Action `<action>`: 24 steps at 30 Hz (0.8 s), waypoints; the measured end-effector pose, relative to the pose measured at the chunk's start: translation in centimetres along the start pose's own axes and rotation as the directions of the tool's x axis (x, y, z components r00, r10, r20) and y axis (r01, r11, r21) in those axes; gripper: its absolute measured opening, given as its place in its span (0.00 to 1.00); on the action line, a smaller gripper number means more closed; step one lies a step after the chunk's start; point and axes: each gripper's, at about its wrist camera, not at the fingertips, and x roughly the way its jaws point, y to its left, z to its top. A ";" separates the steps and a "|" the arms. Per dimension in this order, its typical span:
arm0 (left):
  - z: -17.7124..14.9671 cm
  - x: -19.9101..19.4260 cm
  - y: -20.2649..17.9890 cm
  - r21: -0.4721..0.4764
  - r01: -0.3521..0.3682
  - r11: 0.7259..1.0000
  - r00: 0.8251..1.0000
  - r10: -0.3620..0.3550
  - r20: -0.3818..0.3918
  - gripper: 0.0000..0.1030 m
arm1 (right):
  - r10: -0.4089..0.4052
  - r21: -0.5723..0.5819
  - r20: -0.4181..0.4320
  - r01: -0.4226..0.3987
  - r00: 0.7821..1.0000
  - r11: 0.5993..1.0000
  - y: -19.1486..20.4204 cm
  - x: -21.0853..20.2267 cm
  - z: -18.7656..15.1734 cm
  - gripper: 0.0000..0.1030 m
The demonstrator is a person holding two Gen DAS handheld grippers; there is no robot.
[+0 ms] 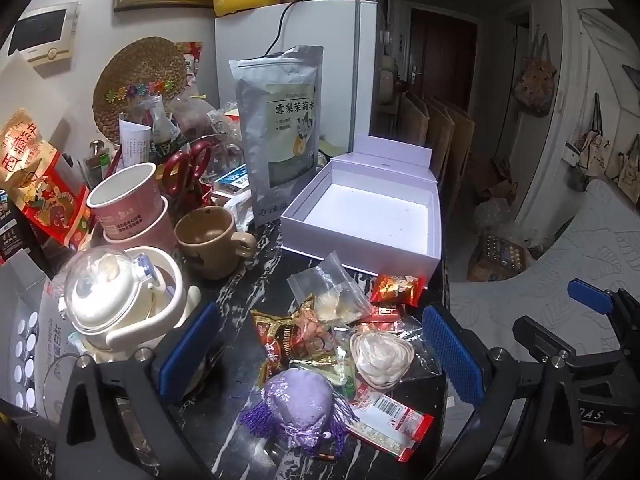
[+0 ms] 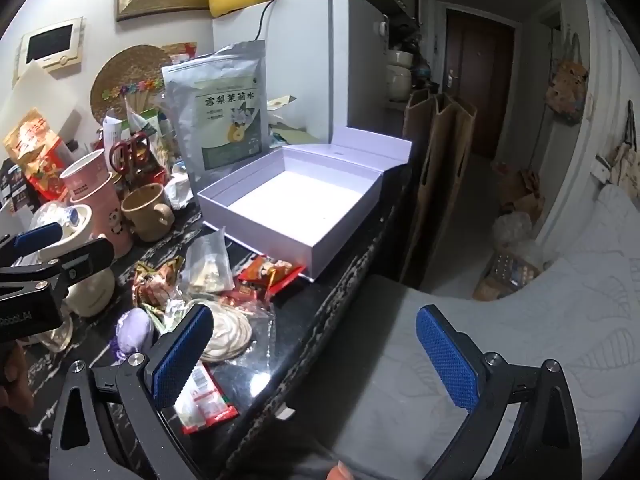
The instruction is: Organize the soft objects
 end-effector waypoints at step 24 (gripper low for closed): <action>0.1 -0.3 -0.4 0.000 -0.002 1.000 1.000 0.002 0.007 1.00 | -0.011 0.003 -0.016 0.011 1.000 1.000 -0.1 -0.1 0.0 1.00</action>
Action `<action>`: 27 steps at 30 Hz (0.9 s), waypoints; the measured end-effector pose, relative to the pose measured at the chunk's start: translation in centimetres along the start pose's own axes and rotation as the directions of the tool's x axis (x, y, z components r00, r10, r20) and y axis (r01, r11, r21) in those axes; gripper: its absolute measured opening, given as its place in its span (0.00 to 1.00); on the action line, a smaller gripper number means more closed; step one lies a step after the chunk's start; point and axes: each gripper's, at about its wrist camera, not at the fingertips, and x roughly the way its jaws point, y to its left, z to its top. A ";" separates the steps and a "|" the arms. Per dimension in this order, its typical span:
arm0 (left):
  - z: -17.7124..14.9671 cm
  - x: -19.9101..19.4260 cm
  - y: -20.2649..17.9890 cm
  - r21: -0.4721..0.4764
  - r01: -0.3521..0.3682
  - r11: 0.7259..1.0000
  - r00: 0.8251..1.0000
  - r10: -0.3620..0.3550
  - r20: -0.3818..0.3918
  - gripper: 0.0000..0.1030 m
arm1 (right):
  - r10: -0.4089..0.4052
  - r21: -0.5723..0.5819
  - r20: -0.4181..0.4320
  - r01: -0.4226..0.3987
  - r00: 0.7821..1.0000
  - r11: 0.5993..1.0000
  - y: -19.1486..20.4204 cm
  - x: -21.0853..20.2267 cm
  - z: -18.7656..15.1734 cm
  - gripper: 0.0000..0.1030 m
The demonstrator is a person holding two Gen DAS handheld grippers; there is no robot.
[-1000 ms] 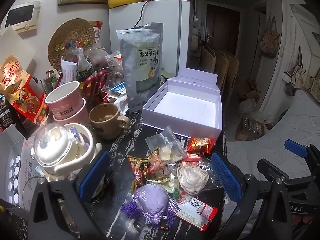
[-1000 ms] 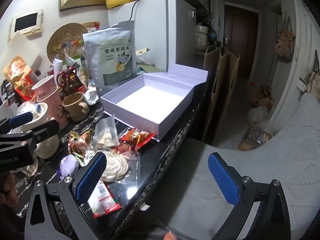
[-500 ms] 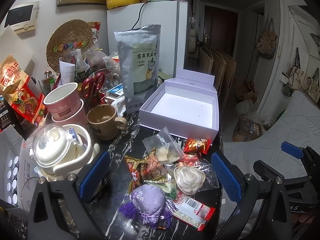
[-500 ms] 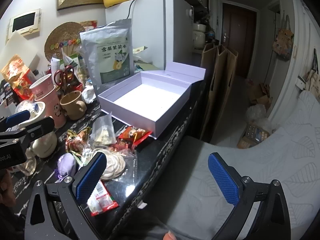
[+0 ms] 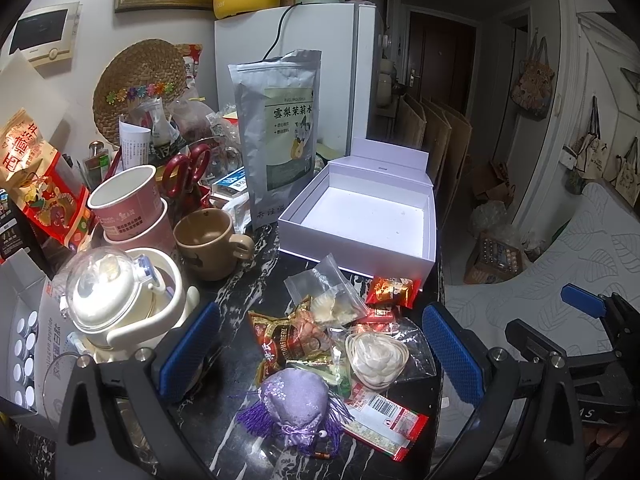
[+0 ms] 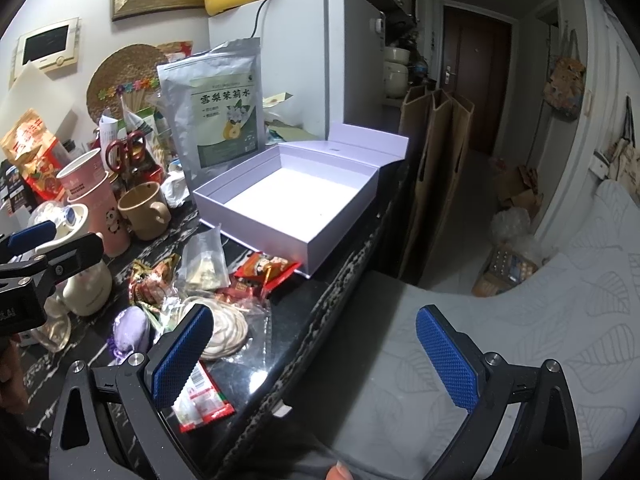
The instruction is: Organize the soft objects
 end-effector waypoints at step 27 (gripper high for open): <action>-0.4 0.1 -0.1 -0.006 0.010 1.000 1.000 -0.010 -0.005 1.00 | -0.009 0.002 -0.006 0.009 1.000 1.000 -0.3 0.0 -0.1 1.00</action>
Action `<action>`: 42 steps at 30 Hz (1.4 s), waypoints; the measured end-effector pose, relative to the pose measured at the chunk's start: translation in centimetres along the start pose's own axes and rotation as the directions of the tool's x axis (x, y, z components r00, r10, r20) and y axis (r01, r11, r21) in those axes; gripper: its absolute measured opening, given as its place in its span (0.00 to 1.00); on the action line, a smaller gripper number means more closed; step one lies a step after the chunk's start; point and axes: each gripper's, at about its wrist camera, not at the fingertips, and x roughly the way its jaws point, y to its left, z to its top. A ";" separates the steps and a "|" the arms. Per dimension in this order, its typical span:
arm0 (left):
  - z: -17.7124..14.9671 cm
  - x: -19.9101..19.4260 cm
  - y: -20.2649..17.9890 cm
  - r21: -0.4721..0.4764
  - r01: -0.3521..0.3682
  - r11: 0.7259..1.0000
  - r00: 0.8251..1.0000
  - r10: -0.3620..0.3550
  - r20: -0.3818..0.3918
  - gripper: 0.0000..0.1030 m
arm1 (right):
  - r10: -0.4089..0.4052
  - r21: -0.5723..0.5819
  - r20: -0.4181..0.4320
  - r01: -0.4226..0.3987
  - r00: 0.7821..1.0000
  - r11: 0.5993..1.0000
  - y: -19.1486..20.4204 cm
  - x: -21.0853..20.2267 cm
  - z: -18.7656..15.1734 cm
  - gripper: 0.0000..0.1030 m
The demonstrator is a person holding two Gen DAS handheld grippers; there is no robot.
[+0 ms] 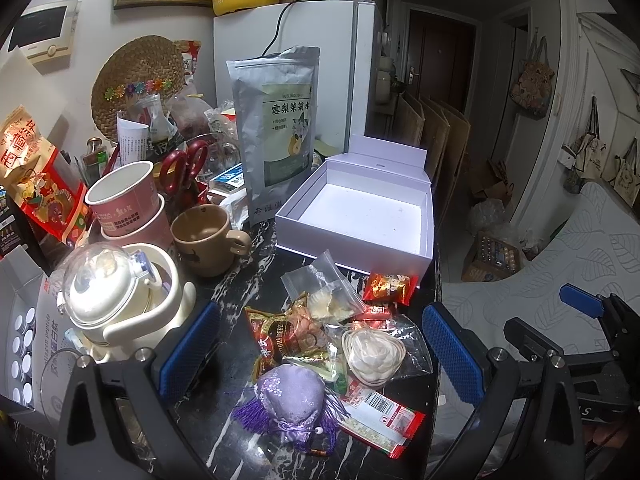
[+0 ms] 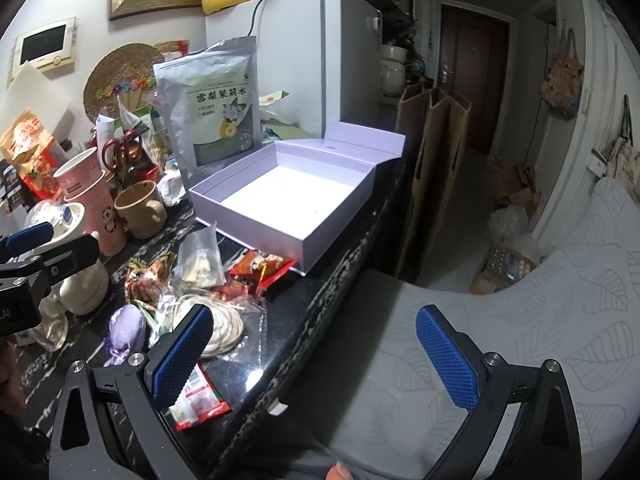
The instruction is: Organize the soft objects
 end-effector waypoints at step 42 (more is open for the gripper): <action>-2.9 1.0 0.2 -0.066 -0.022 0.998 0.999 0.019 -0.049 1.00 | 0.177 -0.059 -0.038 -0.179 0.983 0.982 -0.8 1.8 -1.7 1.00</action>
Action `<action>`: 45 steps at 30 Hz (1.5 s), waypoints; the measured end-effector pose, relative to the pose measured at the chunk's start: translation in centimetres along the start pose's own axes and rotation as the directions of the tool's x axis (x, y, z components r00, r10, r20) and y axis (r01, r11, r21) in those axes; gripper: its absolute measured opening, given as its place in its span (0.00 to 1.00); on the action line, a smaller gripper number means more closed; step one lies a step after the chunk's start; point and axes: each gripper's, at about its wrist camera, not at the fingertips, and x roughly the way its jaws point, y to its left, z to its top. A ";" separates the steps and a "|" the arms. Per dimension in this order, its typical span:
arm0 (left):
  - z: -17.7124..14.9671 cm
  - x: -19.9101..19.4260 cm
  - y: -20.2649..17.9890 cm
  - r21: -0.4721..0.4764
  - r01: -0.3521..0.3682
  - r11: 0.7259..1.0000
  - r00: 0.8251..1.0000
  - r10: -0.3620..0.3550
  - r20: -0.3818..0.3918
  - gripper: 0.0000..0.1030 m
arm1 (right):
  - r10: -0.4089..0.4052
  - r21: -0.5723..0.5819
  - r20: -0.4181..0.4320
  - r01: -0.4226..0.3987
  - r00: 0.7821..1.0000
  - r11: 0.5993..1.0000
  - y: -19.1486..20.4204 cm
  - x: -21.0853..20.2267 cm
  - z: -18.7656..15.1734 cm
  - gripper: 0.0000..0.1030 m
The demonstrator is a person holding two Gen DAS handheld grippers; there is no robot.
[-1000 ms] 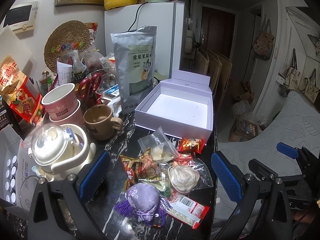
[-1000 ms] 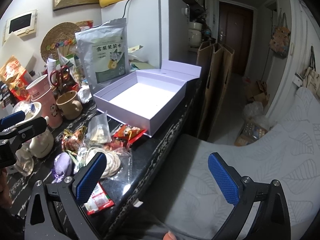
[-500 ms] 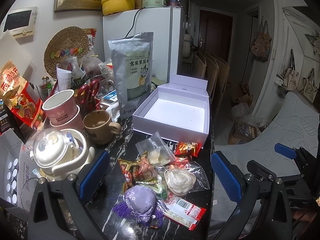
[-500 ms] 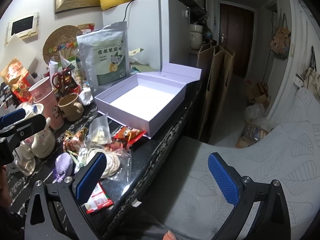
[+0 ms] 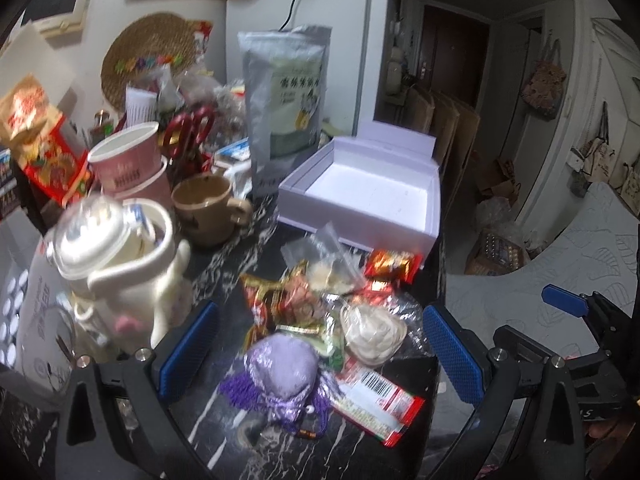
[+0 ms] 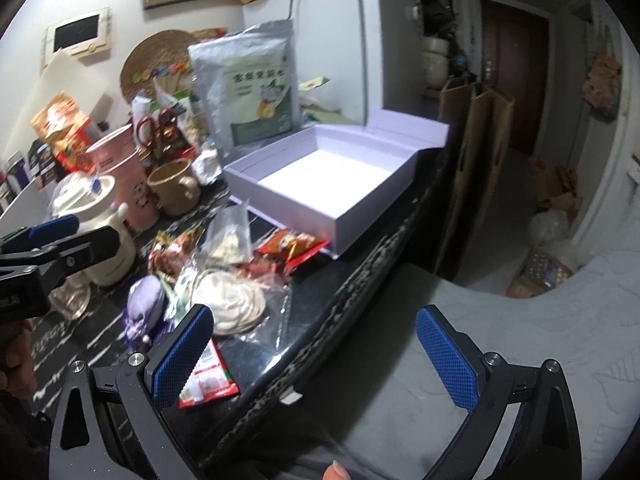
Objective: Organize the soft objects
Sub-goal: 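Grasp the purple pouch with the left gripper while the right grasps the bagged white coil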
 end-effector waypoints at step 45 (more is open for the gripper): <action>-6.0 3.4 5.6 -0.180 -0.020 0.983 0.990 -0.005 -0.142 0.46 | 0.223 -0.046 -0.191 -0.236 0.956 0.971 3.2 10.9 -0.7 1.00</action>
